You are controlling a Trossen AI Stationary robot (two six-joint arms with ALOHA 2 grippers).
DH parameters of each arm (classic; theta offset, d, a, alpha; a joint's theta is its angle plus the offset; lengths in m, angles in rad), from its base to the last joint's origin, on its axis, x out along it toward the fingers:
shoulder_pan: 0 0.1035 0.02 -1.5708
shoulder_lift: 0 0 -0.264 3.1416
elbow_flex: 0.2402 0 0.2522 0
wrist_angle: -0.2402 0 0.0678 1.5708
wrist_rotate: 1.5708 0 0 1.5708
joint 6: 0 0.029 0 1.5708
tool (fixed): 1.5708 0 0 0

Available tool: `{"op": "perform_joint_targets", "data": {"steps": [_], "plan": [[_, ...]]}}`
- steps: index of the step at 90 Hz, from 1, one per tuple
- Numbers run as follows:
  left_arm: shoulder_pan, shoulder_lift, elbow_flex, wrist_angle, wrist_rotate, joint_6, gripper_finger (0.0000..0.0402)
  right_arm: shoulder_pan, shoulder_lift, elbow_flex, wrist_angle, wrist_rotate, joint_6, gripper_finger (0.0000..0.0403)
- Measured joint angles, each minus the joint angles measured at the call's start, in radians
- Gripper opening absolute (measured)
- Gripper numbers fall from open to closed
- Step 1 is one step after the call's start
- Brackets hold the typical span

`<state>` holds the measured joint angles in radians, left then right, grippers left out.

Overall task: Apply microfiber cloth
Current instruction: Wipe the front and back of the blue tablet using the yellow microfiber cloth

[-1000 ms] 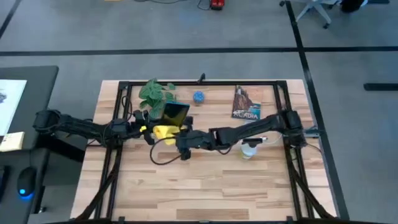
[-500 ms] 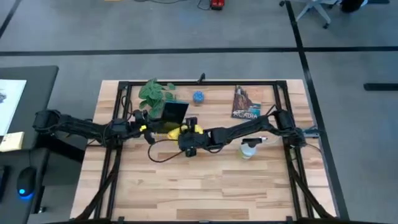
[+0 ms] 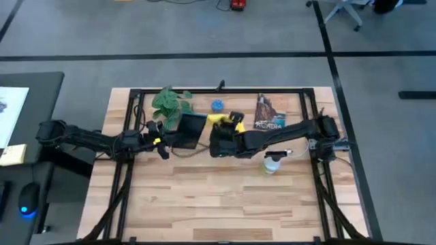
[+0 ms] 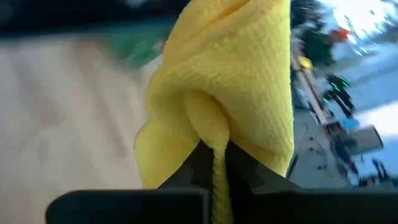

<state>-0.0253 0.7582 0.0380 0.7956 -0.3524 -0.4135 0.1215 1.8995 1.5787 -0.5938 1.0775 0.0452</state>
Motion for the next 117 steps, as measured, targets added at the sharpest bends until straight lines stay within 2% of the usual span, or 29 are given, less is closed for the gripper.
{"op": "perform_joint_targets", "data": {"steps": [9, 17, 32, 40, 50, 70, 87, 105, 117], "plan": [[0.0, 0.0, 0.0, 0.0, -0.001, 0.001, 0.0011, 0.003, -0.029, 0.0, 0.109, 0.003, -0.033, 0.0001], [0.0, 0.0, 0.0, 0.0, -0.001, 0.001, 0.0011, 0.01, -0.033, 0.0, 0.258, -0.015, -0.147, 0.0001], [0.0, 0.0, 0.0, -0.006, -0.001, 0.002, 0.0011, -0.002, 0.008, 0.001, 0.571, -0.249, -0.35, 0.0001], [0.0, 0.0, 0.0, -0.008, -0.001, 0.001, 0.0011, -0.011, 0.055, 0.0, 0.716, -0.328, -0.434, 0.0001], [0.0, 0.0, 0.0, -0.015, -0.001, -0.008, 0.0011, -0.029, 0.101, 0.0, 0.805, -0.401, -0.486, 0.0001], [0.001, 0.001, 0.0, -0.037, 0.005, -0.011, 0.0011, -0.073, 0.111, 0.0, 0.785, -0.409, -0.49, 0.0001], [-0.01, 0.001, 0.001, -0.155, 0.037, 0.143, 0.0011, -0.085, 0.021, 0.0, 0.75, -0.391, -0.49, 0.0001], [-0.009, 0.001, 0.0, -0.214, 0.022, 0.171, 0.0011, -0.046, -0.109, 0.0, 0.562, -0.313, -0.457, 0.0001], [-0.009, 0.001, 0.0, -0.21, 0.014, 0.182, 0.0011, -0.023, -0.198, 0.001, 0.405, -0.393, -0.347, 0.0001]]}}
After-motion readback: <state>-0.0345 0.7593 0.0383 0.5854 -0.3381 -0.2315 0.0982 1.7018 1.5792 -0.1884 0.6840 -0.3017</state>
